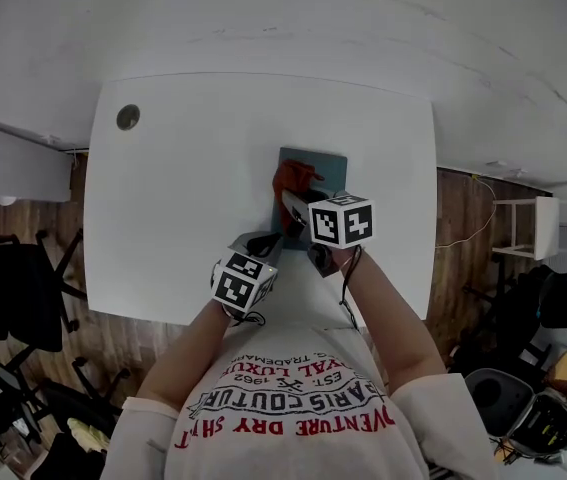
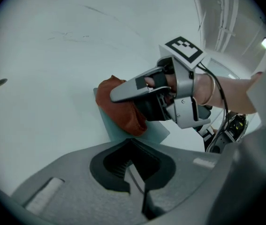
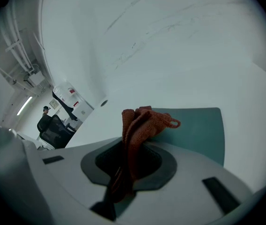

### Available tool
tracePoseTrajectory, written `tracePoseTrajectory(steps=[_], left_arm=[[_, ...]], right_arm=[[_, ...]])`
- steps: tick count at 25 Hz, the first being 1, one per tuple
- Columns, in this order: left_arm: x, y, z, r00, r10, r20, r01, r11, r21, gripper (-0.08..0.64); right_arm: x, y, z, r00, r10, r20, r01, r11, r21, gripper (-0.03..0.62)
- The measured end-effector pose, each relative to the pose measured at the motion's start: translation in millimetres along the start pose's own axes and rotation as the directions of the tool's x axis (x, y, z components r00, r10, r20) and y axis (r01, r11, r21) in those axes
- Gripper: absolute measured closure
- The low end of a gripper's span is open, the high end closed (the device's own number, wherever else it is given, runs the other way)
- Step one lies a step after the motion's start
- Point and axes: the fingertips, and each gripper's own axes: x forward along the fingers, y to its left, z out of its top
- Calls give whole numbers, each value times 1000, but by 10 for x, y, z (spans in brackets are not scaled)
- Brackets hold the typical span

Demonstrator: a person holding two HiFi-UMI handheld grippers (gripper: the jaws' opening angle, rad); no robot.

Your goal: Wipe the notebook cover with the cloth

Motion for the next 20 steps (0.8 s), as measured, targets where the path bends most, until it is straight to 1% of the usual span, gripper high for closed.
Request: tracePoseTrajectory(steps=[1, 2, 5, 6, 10, 17, 20], left_arm=[[2, 4, 0, 1000, -7, 0, 7, 1000, -9, 549], [2, 7, 1, 1000, -13, -2, 13, 1000, -16, 549], [0, 8, -4, 1000, -17, -8, 16, 1000, -24, 549], [1, 4, -6, 1000, -14, -8, 14, 1000, -23, 549], [15, -12, 5, 1000, 1, -2, -1, 1000, -10, 550], [16, 8, 6, 1000, 2, 1, -2, 1000, -9, 551], [10, 10, 8, 1000, 2, 3, -2, 1000, -11, 549]], right_arm=[[9, -33, -16, 1000, -6, -10, 6, 1000, -2, 518], [12, -57, -27, 1000, -17, -21, 16, 1000, -22, 518], [1, -106, -38, 996, -67, -52, 59, 990, -127, 518], [-12, -128, -42, 995, -78, -58, 69, 987, -144, 517], [-125, -278, -46, 994, -88, -68, 77, 987, -140, 515], [-389, -598, -83, 988, -144, -64, 135, 983, -121, 511], [-516, -697, -129, 983, -173, -64, 164, 977, -133, 511]])
